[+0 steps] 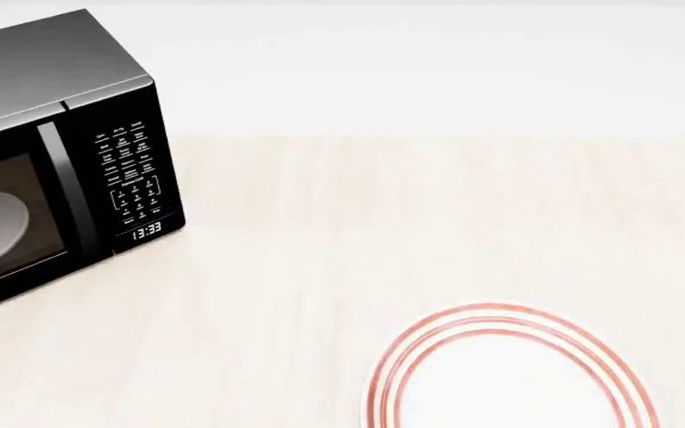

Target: Put the white bowl to the right of the plate.

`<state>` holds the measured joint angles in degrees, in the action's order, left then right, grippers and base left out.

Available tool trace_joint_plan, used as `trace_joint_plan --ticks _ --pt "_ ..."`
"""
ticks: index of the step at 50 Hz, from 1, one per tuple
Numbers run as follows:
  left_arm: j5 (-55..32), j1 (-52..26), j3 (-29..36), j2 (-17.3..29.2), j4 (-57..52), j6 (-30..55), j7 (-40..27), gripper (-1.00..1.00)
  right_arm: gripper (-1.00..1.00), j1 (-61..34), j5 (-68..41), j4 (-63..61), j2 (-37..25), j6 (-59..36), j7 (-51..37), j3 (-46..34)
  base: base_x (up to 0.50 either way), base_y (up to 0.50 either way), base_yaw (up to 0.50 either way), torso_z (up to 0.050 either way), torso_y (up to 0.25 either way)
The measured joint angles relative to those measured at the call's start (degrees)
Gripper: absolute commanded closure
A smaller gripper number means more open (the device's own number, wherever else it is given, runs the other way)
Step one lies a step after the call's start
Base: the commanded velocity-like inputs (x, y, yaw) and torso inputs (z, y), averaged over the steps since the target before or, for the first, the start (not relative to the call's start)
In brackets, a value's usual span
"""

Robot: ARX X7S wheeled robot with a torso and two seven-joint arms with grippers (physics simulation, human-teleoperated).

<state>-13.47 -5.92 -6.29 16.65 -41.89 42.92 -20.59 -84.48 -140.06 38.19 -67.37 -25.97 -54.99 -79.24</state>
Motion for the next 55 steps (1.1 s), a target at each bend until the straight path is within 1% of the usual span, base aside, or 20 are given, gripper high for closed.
trace_joint_plan --ticks 21,37,55 --pt "-0.16 -0.01 0.58 0.31 -0.02 0.01 -0.52 -1.00 1.00 3.40 1.46 1.54 0.58 0.92 2.56 -1.26 0.00 0.00 0.00 0.000 0.000" --pt "-0.49 0.06 0.65 0.55 -0.18 -0.03 -0.82 -1.00 1.00 6.39 1.84 5.41 3.21 0.91 5.53 -2.27 0.00 0.00 0.00 0.000 0.000" --pt "-0.70 0.19 0.94 0.80 -0.13 -0.24 -1.17 -1.00 1.00 9.27 1.81 7.60 4.47 0.97 7.68 -2.94 0.00 0.00 0.00 0.001 0.001"
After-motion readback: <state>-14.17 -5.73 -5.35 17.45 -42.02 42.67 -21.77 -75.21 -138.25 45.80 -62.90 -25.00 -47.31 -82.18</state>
